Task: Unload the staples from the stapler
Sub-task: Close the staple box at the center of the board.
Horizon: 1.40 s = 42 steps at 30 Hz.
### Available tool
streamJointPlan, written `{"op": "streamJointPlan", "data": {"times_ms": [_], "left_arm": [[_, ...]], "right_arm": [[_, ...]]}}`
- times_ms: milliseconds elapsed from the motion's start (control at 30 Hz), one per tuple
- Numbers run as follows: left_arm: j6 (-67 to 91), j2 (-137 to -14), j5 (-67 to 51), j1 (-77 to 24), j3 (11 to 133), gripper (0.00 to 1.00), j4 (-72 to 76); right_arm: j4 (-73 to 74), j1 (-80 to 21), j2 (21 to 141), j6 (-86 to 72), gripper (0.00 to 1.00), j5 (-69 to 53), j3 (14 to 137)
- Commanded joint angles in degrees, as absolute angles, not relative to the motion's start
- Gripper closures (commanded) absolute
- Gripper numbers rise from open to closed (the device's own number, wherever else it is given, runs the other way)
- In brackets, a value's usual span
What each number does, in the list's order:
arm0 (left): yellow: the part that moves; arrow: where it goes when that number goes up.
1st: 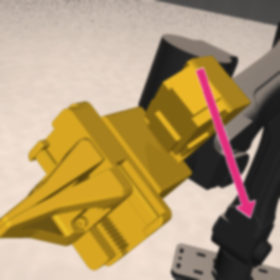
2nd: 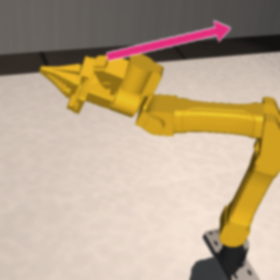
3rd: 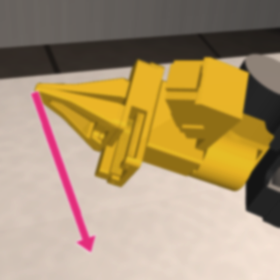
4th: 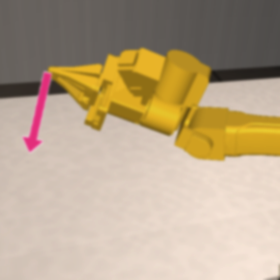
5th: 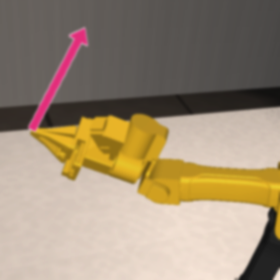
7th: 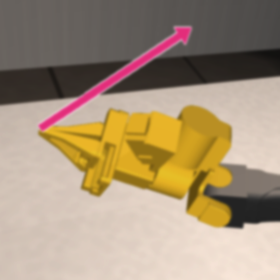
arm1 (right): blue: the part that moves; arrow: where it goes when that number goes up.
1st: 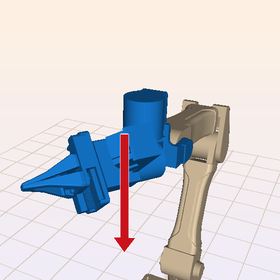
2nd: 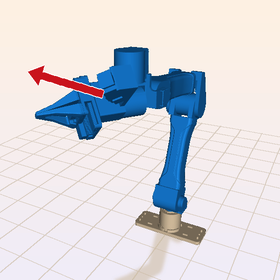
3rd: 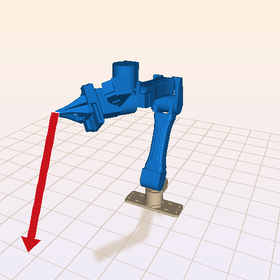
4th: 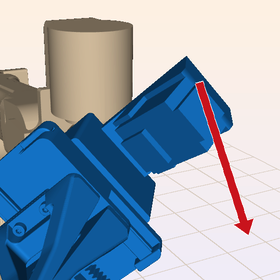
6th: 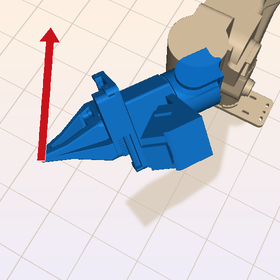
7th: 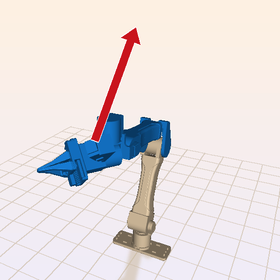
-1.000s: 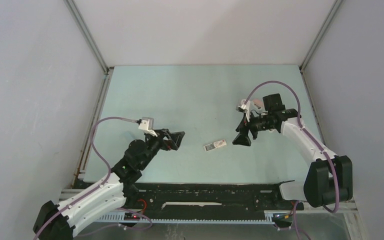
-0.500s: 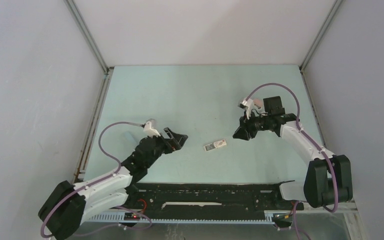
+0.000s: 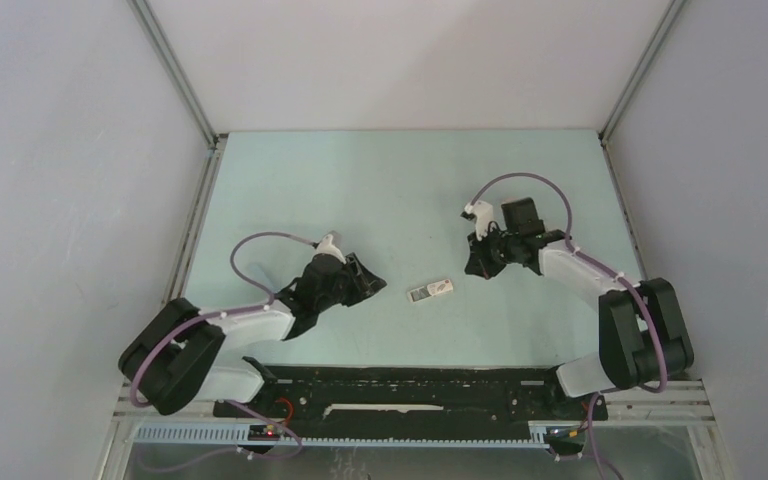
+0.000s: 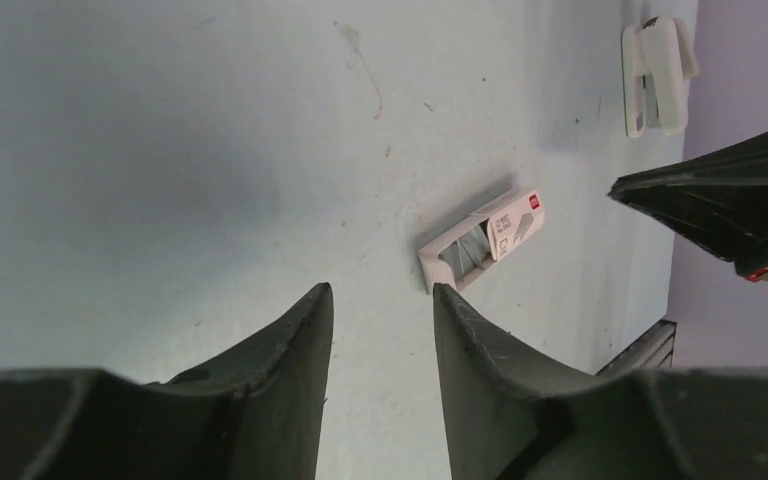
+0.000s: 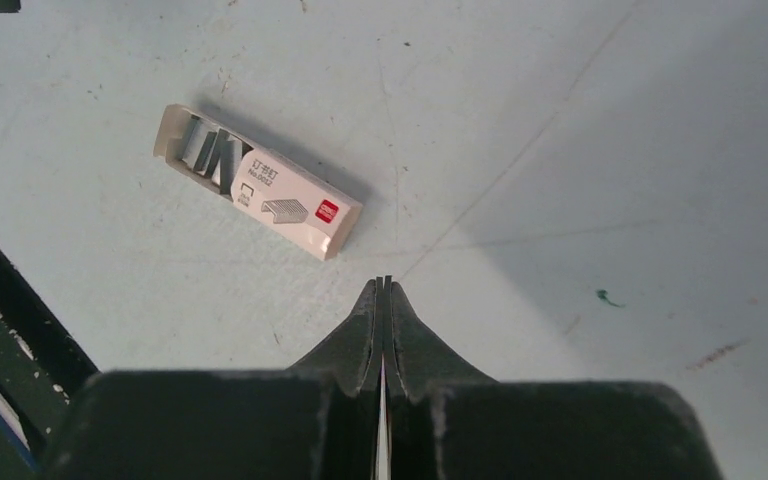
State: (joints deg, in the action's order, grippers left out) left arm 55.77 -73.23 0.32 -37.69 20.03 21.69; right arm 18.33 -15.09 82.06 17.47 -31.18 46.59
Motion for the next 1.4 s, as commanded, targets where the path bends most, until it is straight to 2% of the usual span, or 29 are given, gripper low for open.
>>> {"op": "streamJointPlan", "data": {"times_ms": [0, 267, 500, 1100, 1367], "left_arm": [[56.02, -77.57, -5.13, -38.21, 26.19, 0.55, 20.52], [54.72, -84.35, -9.11, -40.66, 32.25, 0.55, 16.45], [54.53, -87.9, -10.33, -42.06, 35.5, 0.7, 13.33], [54.4, -93.96, -13.24, -42.21, 39.38, 0.71, 12.79], [54.05, -95.31, -14.09, -42.27, 40.55, 0.75, 12.57]], "right_arm": [[14.9, -18.59, 83.67, 13.84, 1.0, -25.22, 47.35], [14.38, -19.39, 85.98, 12.12, 1.0, -22.95, 47.54], [14.83, -19.87, 87.3, 12.11, 1.0, -22.35, 48.06], [17.55, -22.08, 91.43, 13.2, 1.0, -20.97, 50.72], [18.97, -23.62, 93.18, 13.85, 1.0, -19.93, 51.82]]}}
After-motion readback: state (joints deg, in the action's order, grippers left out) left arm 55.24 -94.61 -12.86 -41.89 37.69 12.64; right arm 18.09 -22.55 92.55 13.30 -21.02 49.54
